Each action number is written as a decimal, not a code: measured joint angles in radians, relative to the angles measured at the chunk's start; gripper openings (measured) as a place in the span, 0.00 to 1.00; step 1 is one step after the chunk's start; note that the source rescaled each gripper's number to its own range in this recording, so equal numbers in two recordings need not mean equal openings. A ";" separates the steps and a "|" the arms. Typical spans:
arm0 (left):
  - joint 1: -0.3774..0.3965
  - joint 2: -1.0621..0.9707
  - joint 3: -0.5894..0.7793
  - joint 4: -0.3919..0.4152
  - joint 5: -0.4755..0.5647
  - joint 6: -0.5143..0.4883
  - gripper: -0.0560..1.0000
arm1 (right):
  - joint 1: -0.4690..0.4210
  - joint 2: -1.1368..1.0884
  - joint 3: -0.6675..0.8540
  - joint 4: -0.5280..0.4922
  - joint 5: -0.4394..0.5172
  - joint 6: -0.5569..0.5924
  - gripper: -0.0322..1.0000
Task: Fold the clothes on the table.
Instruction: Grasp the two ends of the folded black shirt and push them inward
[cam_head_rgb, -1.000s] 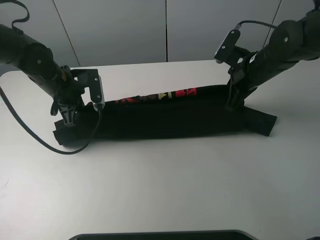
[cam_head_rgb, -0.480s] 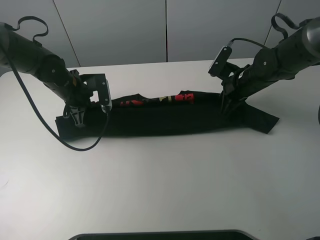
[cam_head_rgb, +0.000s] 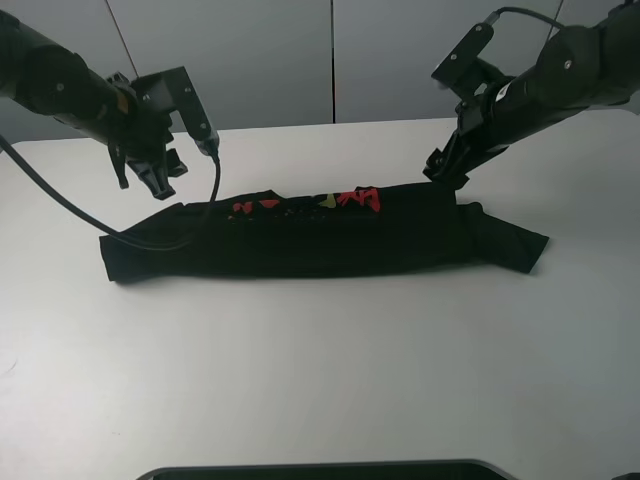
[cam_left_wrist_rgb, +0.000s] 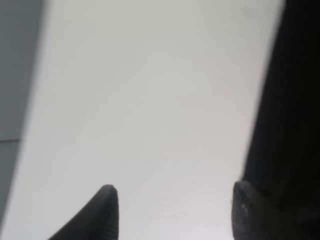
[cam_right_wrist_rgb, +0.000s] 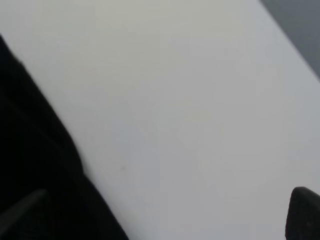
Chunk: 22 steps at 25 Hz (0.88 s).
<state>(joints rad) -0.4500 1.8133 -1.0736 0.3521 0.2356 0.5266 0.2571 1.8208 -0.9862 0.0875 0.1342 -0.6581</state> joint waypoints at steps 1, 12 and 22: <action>0.000 -0.035 -0.002 0.000 0.002 -0.029 0.69 | 0.000 -0.033 -0.002 0.000 0.016 0.055 1.00; 0.000 -0.204 -0.004 -0.086 0.152 -0.104 0.69 | 0.000 -0.084 0.029 0.038 0.362 0.366 1.00; 0.000 -0.206 -0.004 -0.101 0.213 -0.108 0.69 | 0.000 0.109 0.033 0.035 0.338 0.388 1.00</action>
<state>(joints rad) -0.4500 1.6073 -1.0779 0.2512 0.4484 0.4185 0.2571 1.9302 -0.9533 0.1229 0.4723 -0.2702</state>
